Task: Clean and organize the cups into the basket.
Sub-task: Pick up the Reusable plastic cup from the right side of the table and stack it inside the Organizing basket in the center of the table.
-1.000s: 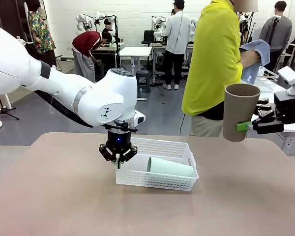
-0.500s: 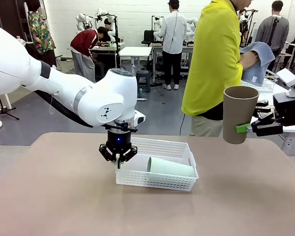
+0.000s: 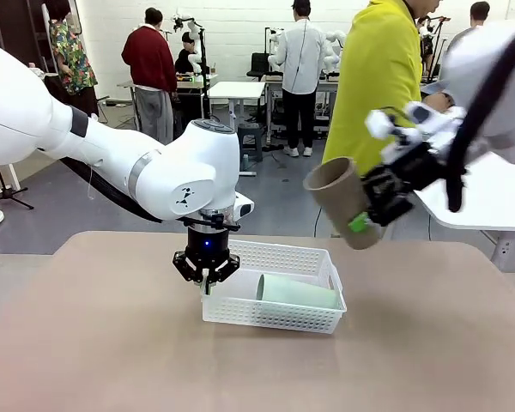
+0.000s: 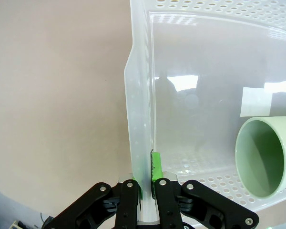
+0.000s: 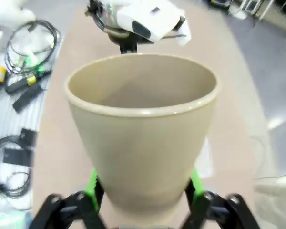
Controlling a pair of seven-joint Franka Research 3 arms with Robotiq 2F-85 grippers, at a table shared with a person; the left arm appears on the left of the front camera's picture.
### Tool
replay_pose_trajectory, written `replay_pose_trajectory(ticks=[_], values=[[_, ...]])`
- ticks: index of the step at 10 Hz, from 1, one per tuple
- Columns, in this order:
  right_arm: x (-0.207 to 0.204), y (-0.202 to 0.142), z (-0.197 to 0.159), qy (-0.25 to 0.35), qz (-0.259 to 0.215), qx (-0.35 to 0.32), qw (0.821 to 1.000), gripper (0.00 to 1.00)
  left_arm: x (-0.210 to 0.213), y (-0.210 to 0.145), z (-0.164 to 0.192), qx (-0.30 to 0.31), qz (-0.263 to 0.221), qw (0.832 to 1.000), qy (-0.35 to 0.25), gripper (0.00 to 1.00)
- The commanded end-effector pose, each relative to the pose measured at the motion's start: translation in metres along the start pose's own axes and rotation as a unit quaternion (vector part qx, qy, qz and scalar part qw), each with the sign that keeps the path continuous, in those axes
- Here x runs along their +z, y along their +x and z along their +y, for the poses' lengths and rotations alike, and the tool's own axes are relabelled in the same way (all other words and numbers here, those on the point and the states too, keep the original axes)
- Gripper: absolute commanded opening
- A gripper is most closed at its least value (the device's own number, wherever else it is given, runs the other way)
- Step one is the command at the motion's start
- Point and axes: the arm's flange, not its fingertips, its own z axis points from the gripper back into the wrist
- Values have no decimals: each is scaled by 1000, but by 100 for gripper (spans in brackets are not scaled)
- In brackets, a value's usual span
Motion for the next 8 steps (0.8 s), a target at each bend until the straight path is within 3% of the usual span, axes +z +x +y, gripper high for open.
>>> replay_pose_trajectory(ticks=[1, 2, 4, 6, 8], values=[[-18, 16, -46, 61, 98, -16, 993, 81, 0, 0, 1, 1, -1, 1000, 0, 0], [-38, 28, -55, 71, 154, -23, 985, 81, 0, 0, 1, 1, -1, 1000, 0, 0], [-72, 41, -64, 90, 203, -5, 975, 81, 0, 0, 1, 1, -1, 1000, 0, 0], [-101, 54, -71, 100, 206, 36, 973, 81, 0, 0, 1, 1, -1, 1000, 0, 0], [-117, 56, -78, 106, 177, 60, 977, 81, 0, 0, 1, 1, -1, 1000, 0, 0]])
